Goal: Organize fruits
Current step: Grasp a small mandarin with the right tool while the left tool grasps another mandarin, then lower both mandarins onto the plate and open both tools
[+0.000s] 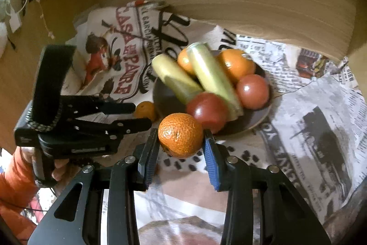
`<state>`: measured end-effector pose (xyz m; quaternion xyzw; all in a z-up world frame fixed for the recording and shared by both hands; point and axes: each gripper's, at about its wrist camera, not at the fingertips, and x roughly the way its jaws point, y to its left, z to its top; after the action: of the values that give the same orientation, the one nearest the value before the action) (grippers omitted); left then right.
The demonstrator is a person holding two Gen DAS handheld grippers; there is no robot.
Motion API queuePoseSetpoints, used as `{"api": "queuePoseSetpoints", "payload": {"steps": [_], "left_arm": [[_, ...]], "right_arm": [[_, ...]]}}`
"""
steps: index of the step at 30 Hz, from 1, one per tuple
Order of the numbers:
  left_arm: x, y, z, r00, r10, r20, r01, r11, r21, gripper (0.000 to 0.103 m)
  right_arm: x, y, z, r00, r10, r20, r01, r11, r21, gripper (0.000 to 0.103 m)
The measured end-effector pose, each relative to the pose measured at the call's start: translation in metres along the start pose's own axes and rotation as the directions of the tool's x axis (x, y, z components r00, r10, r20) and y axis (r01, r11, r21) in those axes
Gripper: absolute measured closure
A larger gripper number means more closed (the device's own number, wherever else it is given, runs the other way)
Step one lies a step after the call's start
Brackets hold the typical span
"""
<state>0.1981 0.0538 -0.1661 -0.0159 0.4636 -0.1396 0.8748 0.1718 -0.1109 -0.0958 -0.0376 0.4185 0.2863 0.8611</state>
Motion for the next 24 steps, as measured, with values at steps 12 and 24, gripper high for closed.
{"api": "queuePoseSetpoints", "payload": {"steps": [12, 24], "left_arm": [[0.009, -0.004, 0.007, 0.999, 0.042, -0.002, -0.042, 0.999, -0.004, 0.068], [-0.03, -0.008, 0.013, 0.995, 0.024, 0.095, -0.022, 1.0, -0.019, 0.068]], "right_arm": [[-0.009, -0.023, 0.0, 1.0, -0.013, 0.024, 0.013, 1.0, 0.023, 0.068], [-0.014, -0.048, 0.005, 0.995, -0.087, 0.047, 0.086, 0.996, 0.033, 0.068]]}}
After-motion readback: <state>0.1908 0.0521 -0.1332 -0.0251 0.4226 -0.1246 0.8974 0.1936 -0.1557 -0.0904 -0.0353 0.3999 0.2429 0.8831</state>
